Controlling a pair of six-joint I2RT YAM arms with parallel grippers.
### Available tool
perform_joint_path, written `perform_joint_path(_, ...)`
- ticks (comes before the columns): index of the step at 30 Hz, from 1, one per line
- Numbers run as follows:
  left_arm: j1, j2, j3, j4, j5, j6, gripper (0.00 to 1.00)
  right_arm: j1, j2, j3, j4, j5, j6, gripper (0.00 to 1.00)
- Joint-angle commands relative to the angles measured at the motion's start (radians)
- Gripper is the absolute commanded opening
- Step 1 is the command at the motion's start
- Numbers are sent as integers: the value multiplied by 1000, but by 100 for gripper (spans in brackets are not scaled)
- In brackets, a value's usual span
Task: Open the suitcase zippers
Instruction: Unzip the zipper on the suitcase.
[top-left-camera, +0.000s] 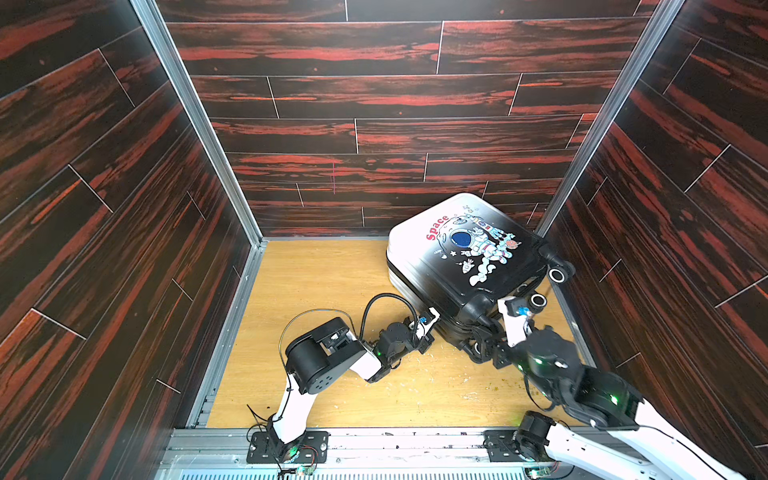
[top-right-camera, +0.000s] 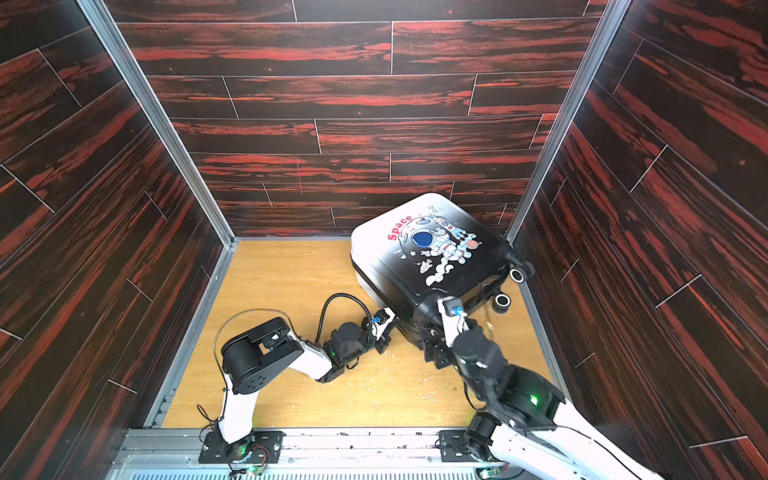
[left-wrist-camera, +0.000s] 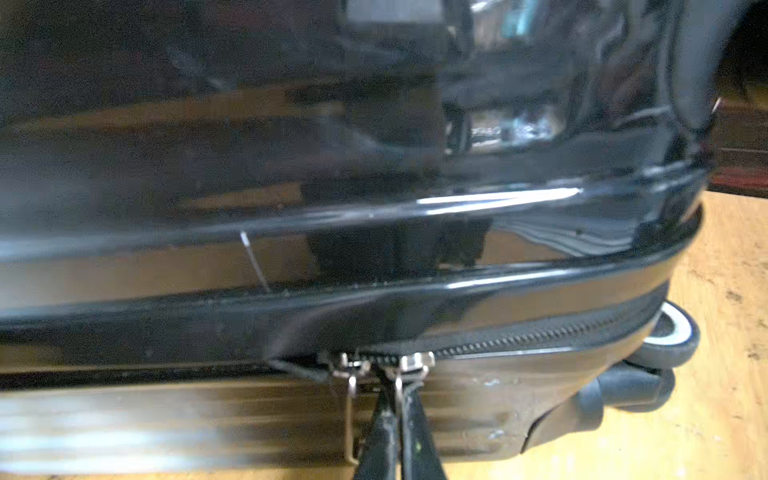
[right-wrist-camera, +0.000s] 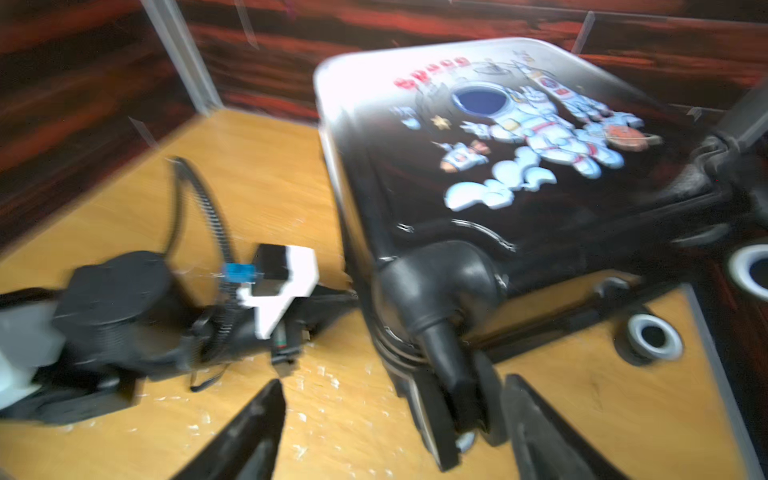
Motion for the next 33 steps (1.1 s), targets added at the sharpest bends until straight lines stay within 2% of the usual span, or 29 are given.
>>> perform_joint_path(1, 5, -9, 24, -9, -28, 13, 0, -48, 81, 84, -89, 35, 58, 89)
perform_joint_path(3, 4, -15, 14, -4, -40, 15, 0, -152, 149, 144, -130, -73, 62, 91)
perform_joint_path(5, 5, -25, -4, 11, -60, 18, 0, -320, 204, 181, -147, -275, 46, 93)
perform_joint_path(7, 6, -40, -27, 17, -77, 24, 0, -526, 269, 212, -178, -532, 34, 94)
perform_joint_path(8, 5, -46, -35, 17, -83, 26, 0, -574, 296, 223, -196, -588, 38, 94)
perform_joint_path(11, 5, -54, -62, 38, -106, 24, 0, -577, 365, 238, -200, -700, 31, 94)
perform_joint_path(15, 10, -61, -105, 91, -139, 20, 0, -577, 439, 235, -206, -926, 24, 94)
perform_joint_path(19, 17, -84, -149, 116, -140, 25, 0, -577, 472, 204, -190, -1014, 32, 90)
perform_joint_path(22, 16, -97, -180, 138, -105, 25, 0, -576, 499, 184, -135, -1090, 57, 78)
perform_joint_path(27, -3, -142, -242, 161, -25, 26, 0, -562, 580, 209, -25, -1178, 145, 49)
perform_joint_path(33, -77, -197, -305, 141, -41, 98, 0, -494, 687, 286, 49, -1141, 222, 37)
